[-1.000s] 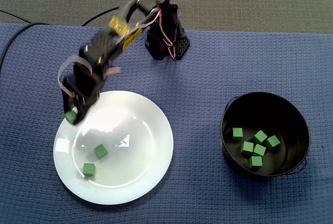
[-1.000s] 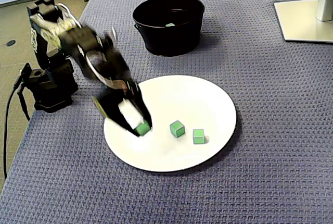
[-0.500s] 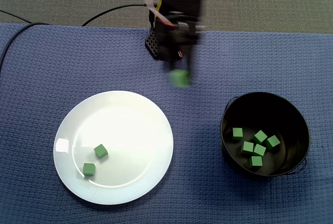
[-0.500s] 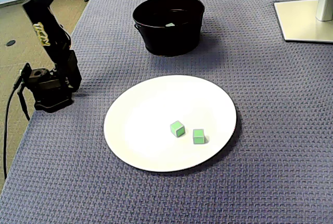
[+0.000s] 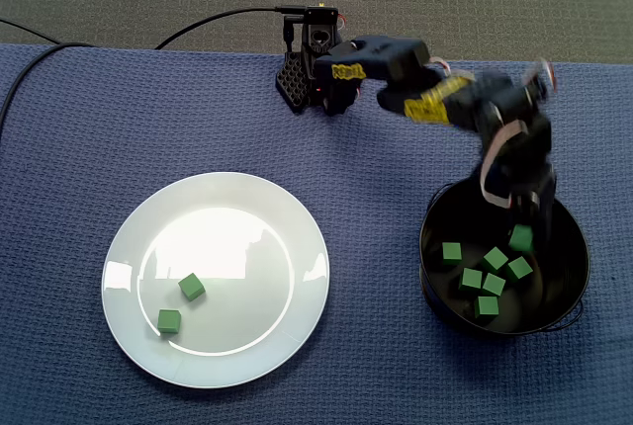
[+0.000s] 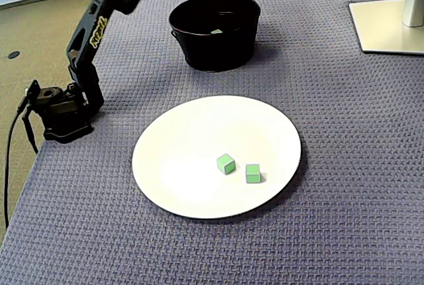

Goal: Pick up the items on the white plate and put them in the black container.

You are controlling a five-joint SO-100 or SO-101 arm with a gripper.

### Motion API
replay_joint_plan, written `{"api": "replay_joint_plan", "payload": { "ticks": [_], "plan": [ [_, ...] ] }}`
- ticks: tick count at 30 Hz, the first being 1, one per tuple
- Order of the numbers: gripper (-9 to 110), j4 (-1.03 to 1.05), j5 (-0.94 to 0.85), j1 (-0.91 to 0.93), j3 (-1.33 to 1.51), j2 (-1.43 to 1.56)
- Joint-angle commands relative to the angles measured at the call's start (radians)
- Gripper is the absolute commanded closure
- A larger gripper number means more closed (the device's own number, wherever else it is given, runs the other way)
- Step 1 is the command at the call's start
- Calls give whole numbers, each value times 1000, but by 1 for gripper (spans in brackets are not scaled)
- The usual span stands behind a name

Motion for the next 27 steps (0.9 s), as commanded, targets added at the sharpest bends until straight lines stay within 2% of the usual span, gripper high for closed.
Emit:
{"api": "replay_joint_plan", "payload": {
  "ticks": [1,2,4,6,12,15,18,23,27],
  "plan": [
    [85,-11,29,-17,40,-37],
    [72,-11,29,-15,58,-37],
    [54,-8,34,-8,87,-17],
    [46,21,2,3,109,38],
    [52,224,-377,129,144,453],
    [55,195,-541,330,245,687],
    [54,71,-680,611,413,850],
    [54,-219,-672,1040,772,934],
    [55,-367,-650,1200,939,865]
  ]
}}
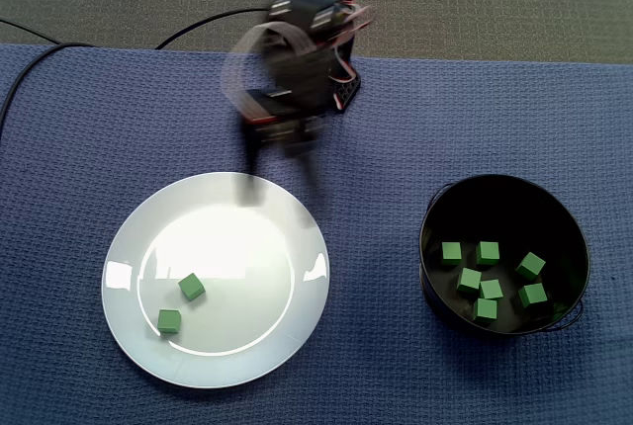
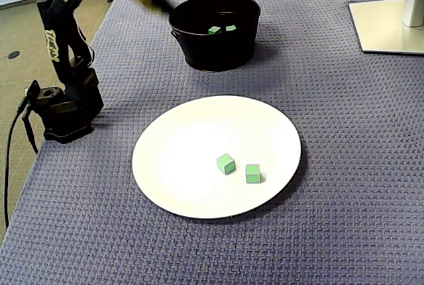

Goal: Pick up the items on the white plate and put them in the black container.

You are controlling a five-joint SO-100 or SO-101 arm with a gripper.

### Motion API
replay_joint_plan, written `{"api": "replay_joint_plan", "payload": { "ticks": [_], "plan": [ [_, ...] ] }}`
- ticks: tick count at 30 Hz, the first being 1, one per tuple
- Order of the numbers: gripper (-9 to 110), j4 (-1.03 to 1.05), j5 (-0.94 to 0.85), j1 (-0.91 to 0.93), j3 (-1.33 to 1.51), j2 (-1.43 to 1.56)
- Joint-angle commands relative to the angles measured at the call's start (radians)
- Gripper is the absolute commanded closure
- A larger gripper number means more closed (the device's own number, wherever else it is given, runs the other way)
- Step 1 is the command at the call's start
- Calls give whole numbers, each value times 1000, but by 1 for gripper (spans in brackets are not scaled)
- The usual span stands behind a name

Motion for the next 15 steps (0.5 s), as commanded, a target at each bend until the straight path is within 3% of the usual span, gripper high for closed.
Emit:
{"api": "replay_joint_plan", "payload": {
  "ticks": [1,4,15],
  "plan": [
    [55,-149,2,170,129,-37],
    [54,-81,34,222,11,-216],
    [56,-181,-52,225,164,-420]
  ]
}}
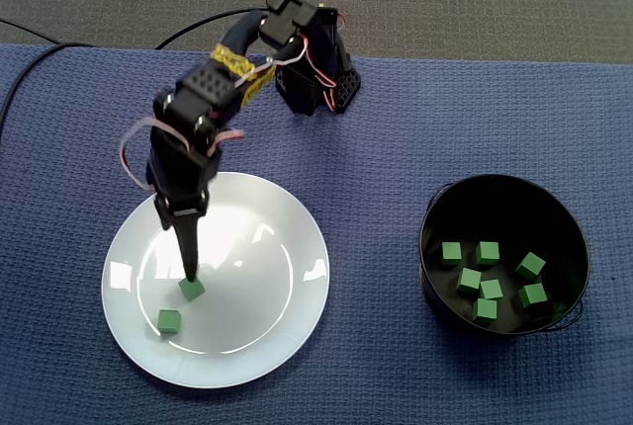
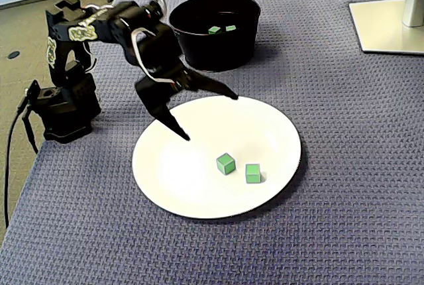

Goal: Pick up the items on the white plate and put them in the black container.

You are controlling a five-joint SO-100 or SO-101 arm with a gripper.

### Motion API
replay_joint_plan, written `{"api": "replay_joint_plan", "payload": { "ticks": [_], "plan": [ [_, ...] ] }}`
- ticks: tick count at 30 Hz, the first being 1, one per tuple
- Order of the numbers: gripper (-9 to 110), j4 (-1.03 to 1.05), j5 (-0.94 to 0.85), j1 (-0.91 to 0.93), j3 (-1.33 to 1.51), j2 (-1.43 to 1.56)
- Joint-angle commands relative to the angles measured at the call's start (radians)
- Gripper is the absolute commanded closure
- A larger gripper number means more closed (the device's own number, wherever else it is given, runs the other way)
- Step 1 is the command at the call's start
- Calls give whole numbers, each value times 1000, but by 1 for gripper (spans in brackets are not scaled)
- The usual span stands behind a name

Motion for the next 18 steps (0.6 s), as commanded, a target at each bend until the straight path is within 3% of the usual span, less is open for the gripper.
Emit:
{"api": "replay_joint_plan", "payload": {
  "ticks": [1,18],
  "plan": [
    [57,-58,-43,8,-2,-57],
    [62,-221,-141,9,-61,-264]
  ]
}}
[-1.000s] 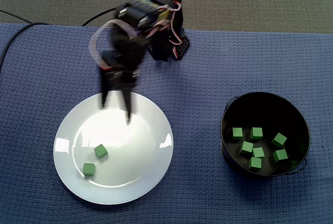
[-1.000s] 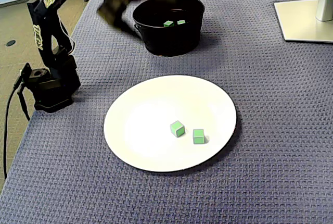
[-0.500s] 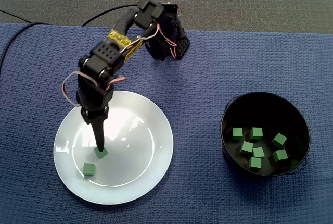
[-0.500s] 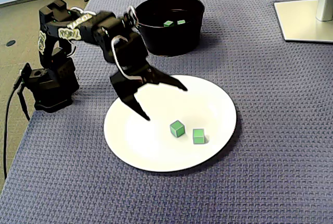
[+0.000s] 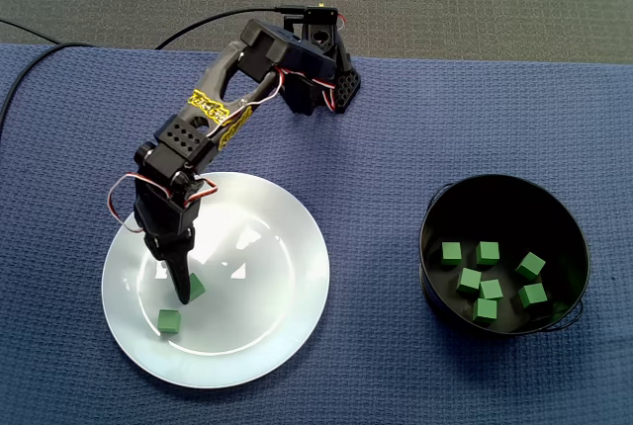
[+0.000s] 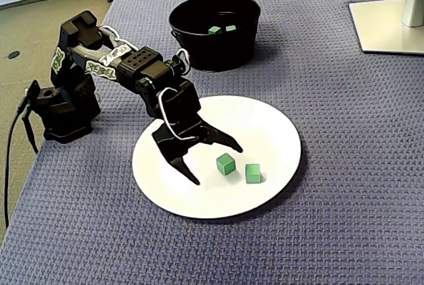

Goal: Pick up the items on the white plate and put them in the black container.

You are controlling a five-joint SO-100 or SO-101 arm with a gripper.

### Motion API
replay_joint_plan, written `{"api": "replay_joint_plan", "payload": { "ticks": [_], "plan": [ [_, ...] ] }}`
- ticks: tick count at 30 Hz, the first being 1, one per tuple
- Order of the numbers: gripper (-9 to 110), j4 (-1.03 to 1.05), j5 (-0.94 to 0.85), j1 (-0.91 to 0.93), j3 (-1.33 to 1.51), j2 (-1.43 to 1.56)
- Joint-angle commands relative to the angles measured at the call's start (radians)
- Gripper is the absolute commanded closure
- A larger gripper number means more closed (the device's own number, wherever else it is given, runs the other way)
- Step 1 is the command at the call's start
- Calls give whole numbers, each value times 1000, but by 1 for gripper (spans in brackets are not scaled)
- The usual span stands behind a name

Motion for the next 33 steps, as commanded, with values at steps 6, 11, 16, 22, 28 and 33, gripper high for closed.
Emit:
{"api": "replay_joint_plan", "payload": {
  "ticks": [6,11,16,22,28,33],
  "plan": [
    [65,-43,0,-80,21,29],
    [70,-31,12,-124,37,38],
    [74,-25,15,-146,38,37],
    [79,-34,-6,-124,63,49],
    [90,-64,-23,-110,72,46],
    [102,-80,-12,-100,69,51]
  ]
}}
